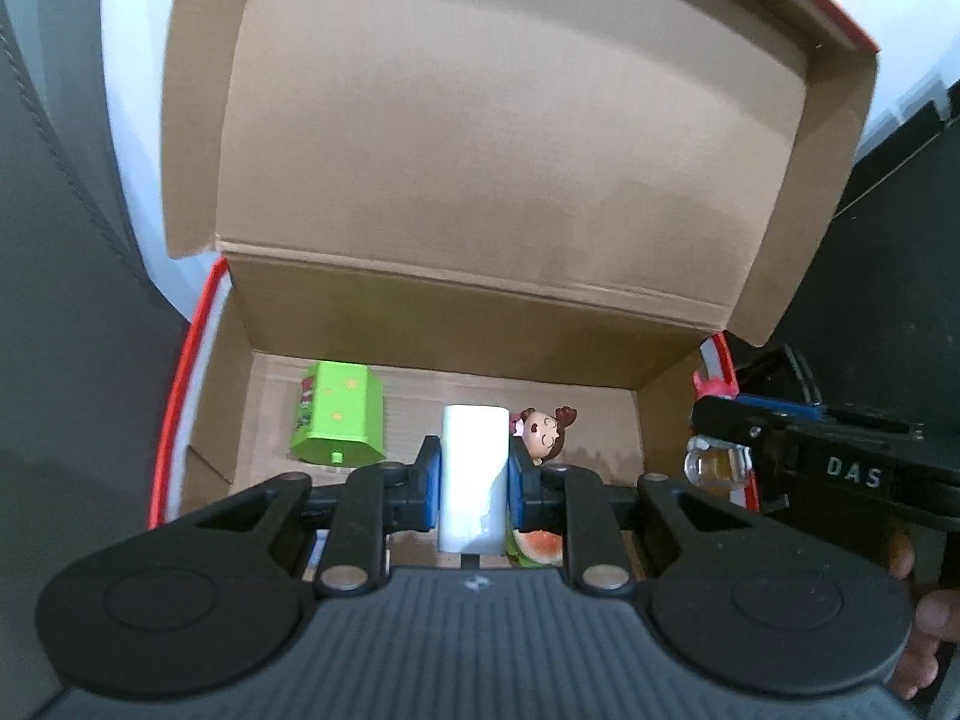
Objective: Organize objects
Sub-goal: 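Carry both held toys over the shoebox rim and lower them inside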
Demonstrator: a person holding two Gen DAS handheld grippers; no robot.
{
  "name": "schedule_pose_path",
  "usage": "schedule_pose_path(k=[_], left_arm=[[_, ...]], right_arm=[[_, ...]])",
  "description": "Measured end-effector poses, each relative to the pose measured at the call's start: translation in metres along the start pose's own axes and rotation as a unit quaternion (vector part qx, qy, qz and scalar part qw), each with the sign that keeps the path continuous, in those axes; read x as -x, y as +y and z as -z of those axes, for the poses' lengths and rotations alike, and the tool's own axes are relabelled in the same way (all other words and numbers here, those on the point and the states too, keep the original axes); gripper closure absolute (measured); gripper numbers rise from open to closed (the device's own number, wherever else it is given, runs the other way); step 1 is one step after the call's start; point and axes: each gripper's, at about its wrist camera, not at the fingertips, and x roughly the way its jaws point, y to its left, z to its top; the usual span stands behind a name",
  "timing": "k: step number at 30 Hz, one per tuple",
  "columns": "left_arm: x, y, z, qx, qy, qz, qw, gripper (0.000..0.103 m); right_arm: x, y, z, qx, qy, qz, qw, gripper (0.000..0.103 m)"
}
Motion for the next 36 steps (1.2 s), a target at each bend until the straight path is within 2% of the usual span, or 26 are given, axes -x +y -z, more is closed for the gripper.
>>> schedule_pose_path(k=[9,20,31,36], left_arm=[[-0.039,0.002,0.001,0.02,0.023,-0.01,0.9995,0.083],[-0.07,0.007,0.006,0.018,0.05,-0.037,0.9979,0.083],[-0.099,0.006,0.006,0.033,0.059,-0.05,0.9965,0.083],[-0.099,0.007,0.003,0.04,0.051,-0.056,0.9964,0.08]], right_arm=[[-0.008,0.006,-0.004,0.008,-0.012,0.004,1.0,0.071],[-0.027,0.01,0.003,0.012,-0.009,-0.011,1.0,0.071],[-0.031,0.007,0.003,0.008,-0.012,-0.004,1.0,0.071],[-0.037,0.0,0.003,-0.006,-0.01,-0.003,1.0,0.071]])
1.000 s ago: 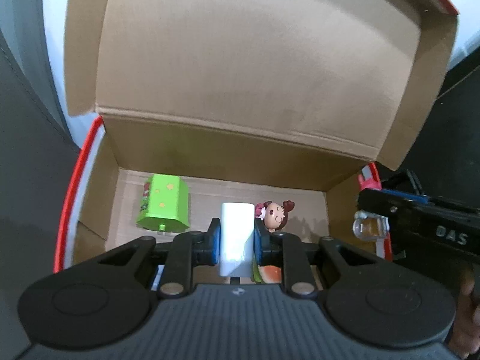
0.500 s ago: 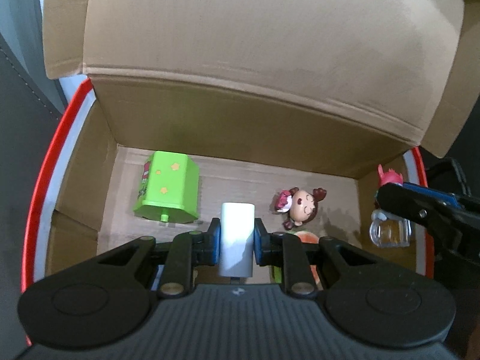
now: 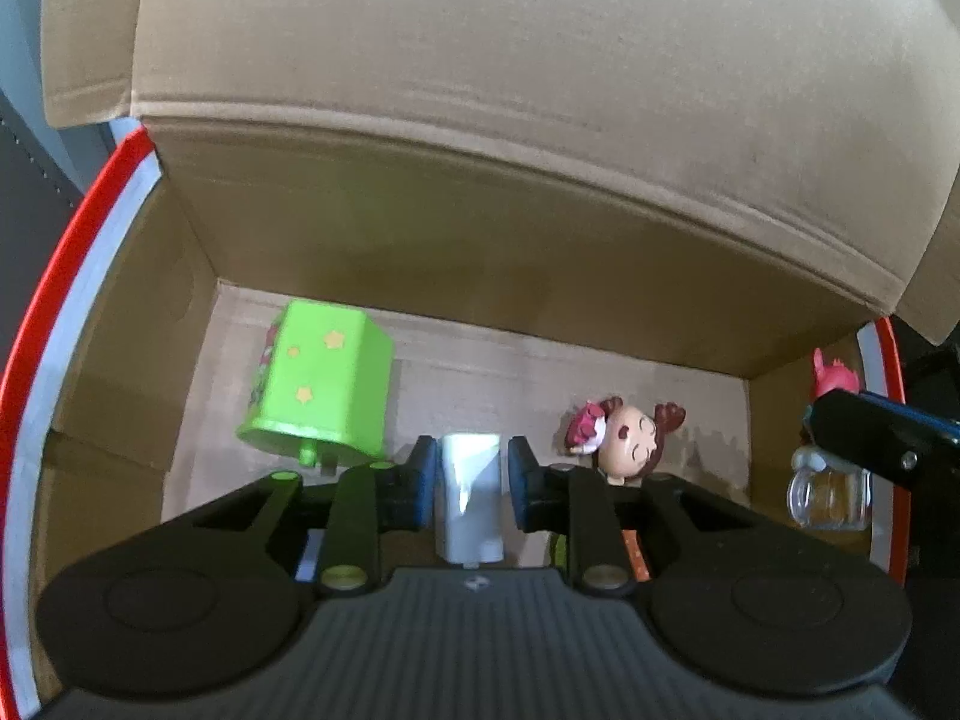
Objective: Organize objects
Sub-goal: 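Carry both held toys over the shoebox rim and lower them inside, then open both tools to release the plug and figure onto the box floor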
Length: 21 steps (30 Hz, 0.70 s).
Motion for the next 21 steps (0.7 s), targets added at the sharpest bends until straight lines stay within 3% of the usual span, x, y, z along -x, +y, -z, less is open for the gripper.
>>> schedule_pose_path(k=[9,21], left_arm=[[0.01,0.009,-0.002,0.017,-0.007,0.006,0.9998,0.079],[0.034,0.015,0.001,0.027,-0.009,0.014,0.9995,0.079]], right_arm=[[-0.003,-0.003,-0.002,-0.005,0.007,-0.016,1.0,0.071],[-0.005,0.003,-0.006,0.008,0.006,-0.001,1.0,0.068]])
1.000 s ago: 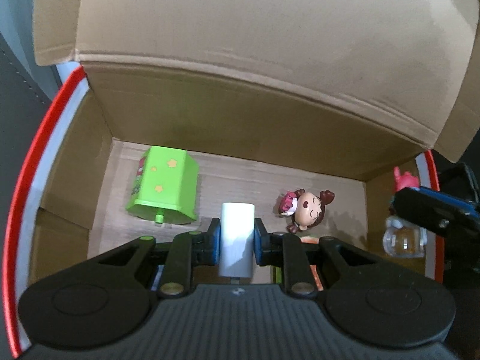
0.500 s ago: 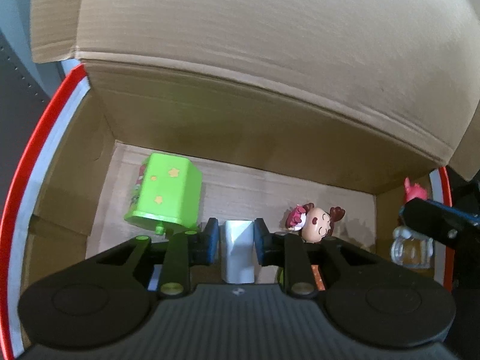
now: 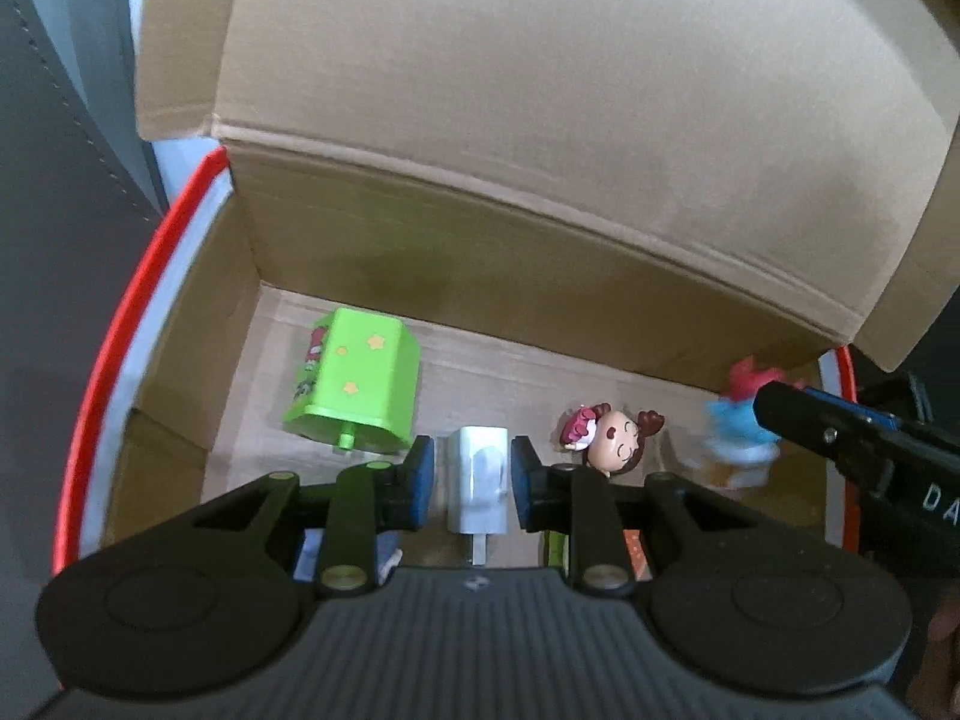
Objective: Organize objects
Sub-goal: 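Open both tools to release the plug and figure onto the box floor, then lift both open tools up out of the shoebox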
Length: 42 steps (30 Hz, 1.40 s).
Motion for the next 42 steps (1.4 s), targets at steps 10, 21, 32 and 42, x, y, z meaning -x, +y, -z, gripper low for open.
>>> schedule_pose_path(k=[10,21,32,42], left_arm=[[0.028,-0.006,0.006,-0.002,-0.021,-0.007,0.9997,0.078],[0.068,-0.013,0.005,-0.005,-0.038,-0.012,0.9992,0.066],[0.112,-0.028,0.011,-0.019,-0.061,-0.003,0.998,0.031],[0.145,-0.031,0.017,-0.026,-0.08,-0.012,0.9963,0.016]], right_arm=[[0.024,-0.005,-0.008,-0.017,-0.029,-0.019,0.999,0.067],[0.059,-0.011,-0.001,-0.029,-0.041,-0.039,0.998,0.055],[0.101,-0.012,0.0,-0.034,-0.066,-0.049,0.996,0.04],[0.135,-0.007,0.001,-0.036,-0.086,-0.065,0.994,0.025]])
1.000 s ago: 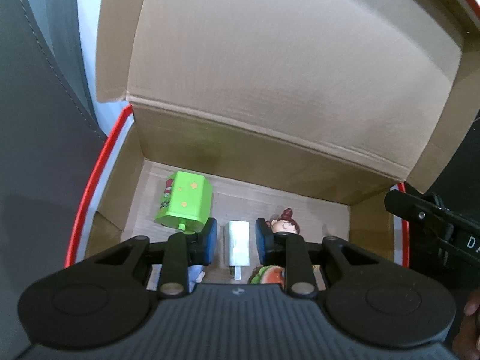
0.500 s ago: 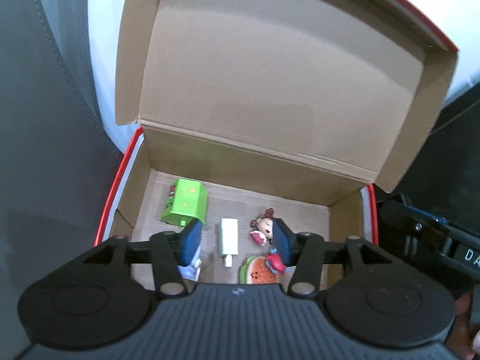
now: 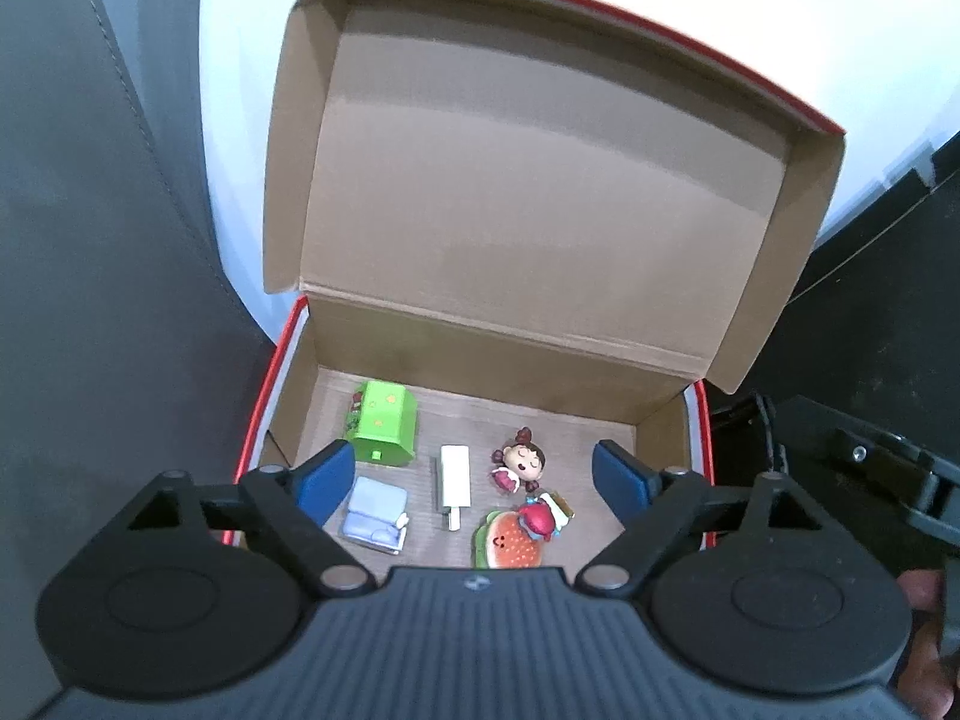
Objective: Organize objects
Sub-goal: 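Lift both open tools up out of the shoebox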
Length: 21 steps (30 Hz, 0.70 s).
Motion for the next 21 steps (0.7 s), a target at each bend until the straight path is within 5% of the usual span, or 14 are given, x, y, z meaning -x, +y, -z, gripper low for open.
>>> schedule_pose_path(k=[13,21], left_arm=[[0.042,-0.001,0.0,-0.023,-0.023,-0.014,0.9994,0.002],[0.061,0.005,0.005,-0.035,-0.024,-0.014,0.999,0.001]], right_arm=[[0.025,0.012,0.002,-0.012,-0.014,-0.012,1.0,0.0],[0.033,0.02,0.01,-0.012,-0.006,-0.014,1.0,0.0]])
